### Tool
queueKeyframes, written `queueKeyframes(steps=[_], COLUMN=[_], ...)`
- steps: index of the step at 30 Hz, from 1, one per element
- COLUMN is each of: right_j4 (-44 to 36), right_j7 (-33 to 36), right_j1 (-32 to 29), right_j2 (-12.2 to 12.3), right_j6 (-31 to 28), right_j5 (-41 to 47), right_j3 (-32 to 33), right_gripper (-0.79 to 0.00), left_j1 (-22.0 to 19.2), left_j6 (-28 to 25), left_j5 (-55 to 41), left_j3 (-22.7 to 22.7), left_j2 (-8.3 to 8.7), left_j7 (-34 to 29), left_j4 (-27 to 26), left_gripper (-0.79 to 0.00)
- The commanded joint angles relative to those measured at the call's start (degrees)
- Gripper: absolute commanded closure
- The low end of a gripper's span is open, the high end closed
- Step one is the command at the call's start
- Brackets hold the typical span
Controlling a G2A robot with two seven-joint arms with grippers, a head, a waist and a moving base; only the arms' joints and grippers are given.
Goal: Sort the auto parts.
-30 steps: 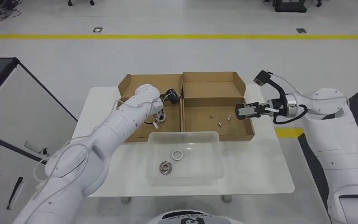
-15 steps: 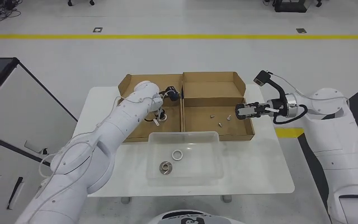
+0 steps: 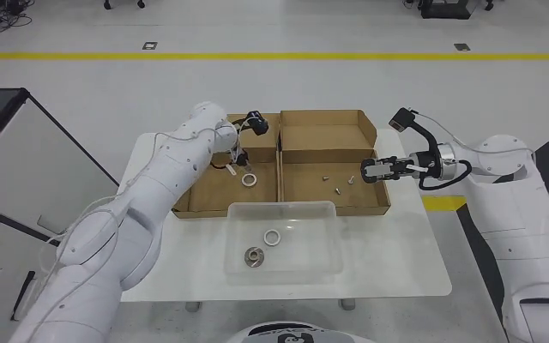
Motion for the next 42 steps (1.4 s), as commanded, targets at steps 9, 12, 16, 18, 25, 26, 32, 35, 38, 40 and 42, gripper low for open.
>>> queueKeyframes(steps=[9,12,16,18,25,26,32,35,38,40,42], right_j4=[0.00,0.00,0.00,0.00,0.00,0.00,0.00,0.00,0.00,0.00,0.00], right_j7=[0.00,0.00,0.00,0.00,0.00,0.00,0.00,0.00,0.00,0.00,0.00], right_j1=[0.00,0.00,0.00,0.00,0.00,0.00,0.00,0.00,0.00,0.00,0.00], right_j2=[0.00,0.00,0.00,0.00,0.00,0.00,0.00,0.00,0.00,0.00,0.00], right_j6=[0.00,0.00,0.00,0.00,0.00,0.00,0.00,0.00,0.00,0.00,0.00], right_j5=[0.00,0.00,0.00,0.00,0.00,0.00,0.00,0.00,0.00,0.00,0.00], right_j3=[0.00,0.00,0.00,0.00,0.00,0.00,0.00,0.00,0.00,0.00,0.00], right_gripper=[-0.785,-0.785,-0.785,-0.785,-0.785,-0.785,-0.785,-0.785,-0.785,-0.785,-0.785], left_j1=[13.41,18.85,23.65,25.12,28.12,28.35,28.85,28.71,28.54,28.54,28.54], left_j6=[0.05,2.32,4.04,4.73,6.49,6.69,7.17,7.28,7.48,7.48,7.48], left_j5=[-2.24,-2.88,-4.40,-5.17,-8.42,-9.01,-12.66,-14.83,-15.91,-15.91,-15.91], left_j3=[-14.50,-17.57,-20.46,-21.36,-21.06,-20.65,-17.29,-17.17,-17.58,-17.58,-17.58], left_j2=[10.07,12.87,16.01,17.33,21.09,21.55,23.64,24.23,24.55,24.55,24.55], left_j7=[-15.20,-17.48,-19.19,-19.88,-21.65,-21.85,-22.32,-22.43,-22.63,-22.63,-22.63], left_j4=[-30.24,-39.85,-49.58,-53.27,-62.19,-62.97,-66.02,-66.38,-66.68,-66.68,-66.68], left_gripper=[-0.785,-0.785,-0.785,-0.785,-0.785,-0.785,-0.785,-0.785,-0.785,-0.785,-0.785])
